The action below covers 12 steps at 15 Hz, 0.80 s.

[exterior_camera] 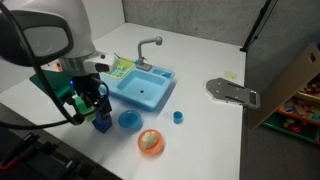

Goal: Put the bottle on the dish rack

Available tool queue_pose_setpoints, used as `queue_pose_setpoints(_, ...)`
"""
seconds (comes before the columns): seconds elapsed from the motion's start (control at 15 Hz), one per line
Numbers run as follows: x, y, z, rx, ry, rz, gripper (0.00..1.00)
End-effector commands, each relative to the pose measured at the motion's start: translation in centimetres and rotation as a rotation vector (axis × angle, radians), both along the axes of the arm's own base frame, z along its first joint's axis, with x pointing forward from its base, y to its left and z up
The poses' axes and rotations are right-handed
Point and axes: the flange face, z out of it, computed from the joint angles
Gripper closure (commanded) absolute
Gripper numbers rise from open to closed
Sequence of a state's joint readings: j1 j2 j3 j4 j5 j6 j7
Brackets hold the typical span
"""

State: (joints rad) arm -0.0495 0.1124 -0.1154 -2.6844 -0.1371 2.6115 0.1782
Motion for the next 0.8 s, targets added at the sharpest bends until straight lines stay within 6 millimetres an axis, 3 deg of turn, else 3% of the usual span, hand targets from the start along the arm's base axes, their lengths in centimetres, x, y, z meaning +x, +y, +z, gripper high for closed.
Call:
queue_pose_setpoints(0.0, -0.8, -0.2, -0.7, -0.008, -0.046, -0.024, 0.00)
queue_pose_setpoints(0.4, 0.5, -1.9, -1.3, -0.028, -0.098, -0.070, 0.00)
queue_pose_setpoints(0.73, 1.8, -5.3, -0.2, -0.077, -0.131, -0.146, 0.00)
